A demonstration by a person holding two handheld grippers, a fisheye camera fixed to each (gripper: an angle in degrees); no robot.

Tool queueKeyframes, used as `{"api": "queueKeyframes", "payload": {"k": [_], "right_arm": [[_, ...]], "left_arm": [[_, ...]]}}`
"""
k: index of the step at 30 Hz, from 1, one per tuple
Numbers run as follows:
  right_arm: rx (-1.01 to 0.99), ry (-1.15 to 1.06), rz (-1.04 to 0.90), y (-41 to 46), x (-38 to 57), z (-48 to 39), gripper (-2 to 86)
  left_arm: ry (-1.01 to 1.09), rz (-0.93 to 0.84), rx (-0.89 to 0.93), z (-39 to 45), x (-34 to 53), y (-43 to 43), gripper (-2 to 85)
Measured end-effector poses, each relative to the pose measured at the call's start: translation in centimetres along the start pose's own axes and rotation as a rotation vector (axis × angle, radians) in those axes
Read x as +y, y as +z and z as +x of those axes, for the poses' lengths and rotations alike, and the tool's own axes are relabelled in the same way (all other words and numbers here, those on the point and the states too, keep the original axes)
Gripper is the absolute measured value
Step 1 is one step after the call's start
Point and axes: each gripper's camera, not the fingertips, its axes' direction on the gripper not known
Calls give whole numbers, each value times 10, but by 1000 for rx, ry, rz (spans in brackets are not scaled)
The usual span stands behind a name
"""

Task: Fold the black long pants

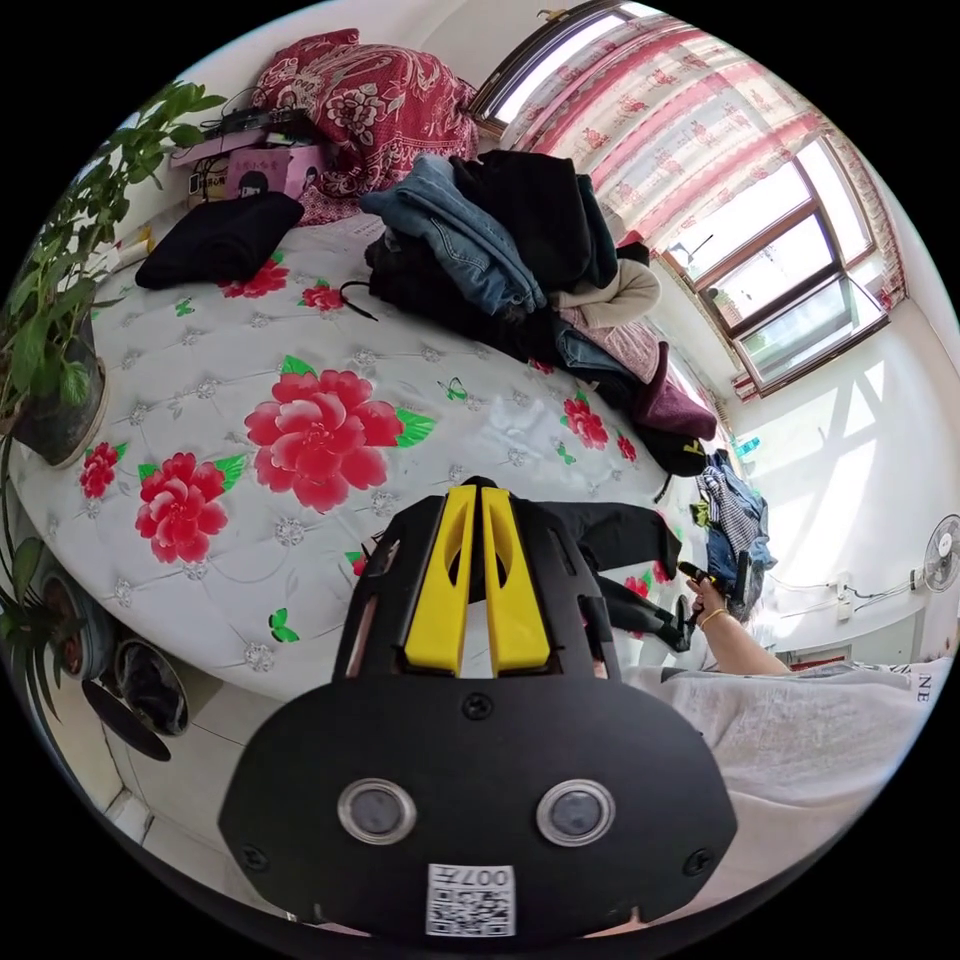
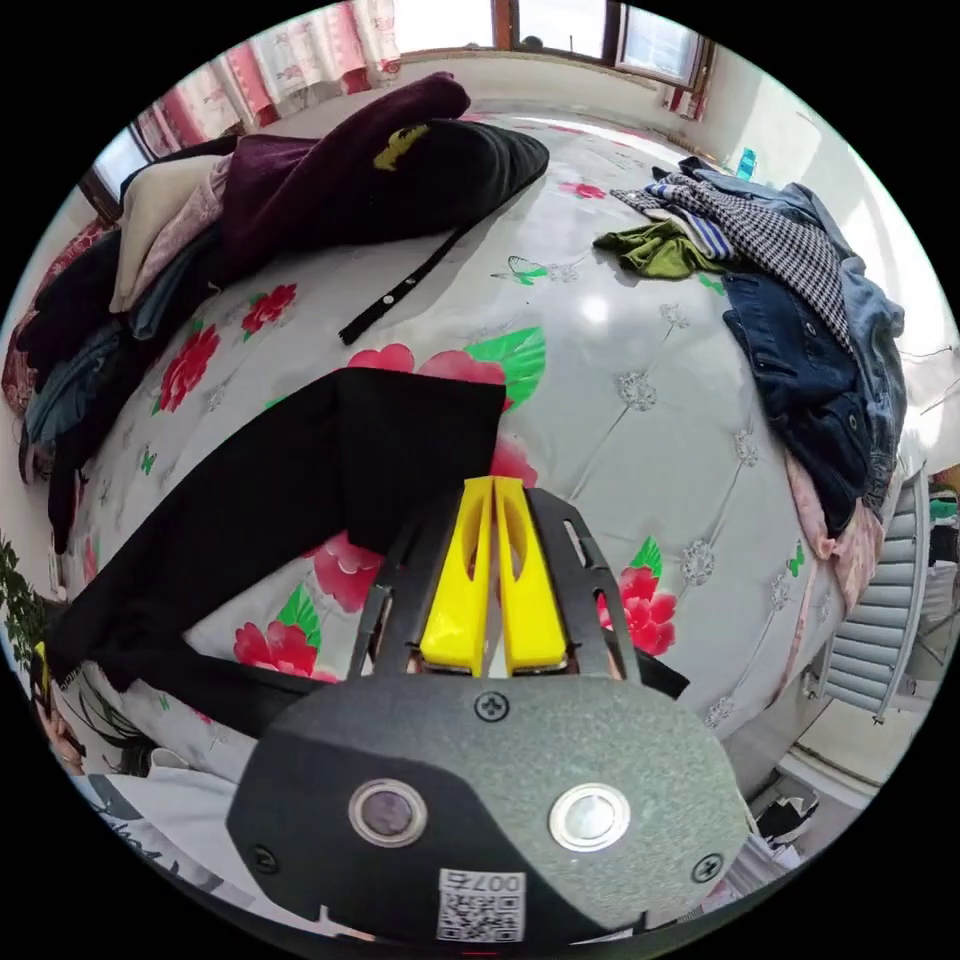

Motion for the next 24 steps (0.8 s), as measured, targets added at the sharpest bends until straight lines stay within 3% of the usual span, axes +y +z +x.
{"api": "queueKeyframes", "payload": {"k": [3,8,12,18,20,24], "right_arm": [[-13,-69,56,-23,-8,2,5],[-86,-69,377,-130,-32,43,10],[-229,-68,292,-130,-51,46,43],[-264,-81,-71,-15,-22,-10,49],[-15,-52,87,-14,2,-28,17],[-7,-94,29,-17,-3,-33,3]], "left_arm": [[-11,2,-7,-1,-2,-5,-10],[6,9,-9,-4,-44,12,-9],[-10,-28,-27,-11,-64,47,-9],[-62,-50,-31,-33,-48,64,-9],[-85,-50,-39,-48,-38,55,-9],[-110,-51,-26,-67,-27,49,-9]]}}
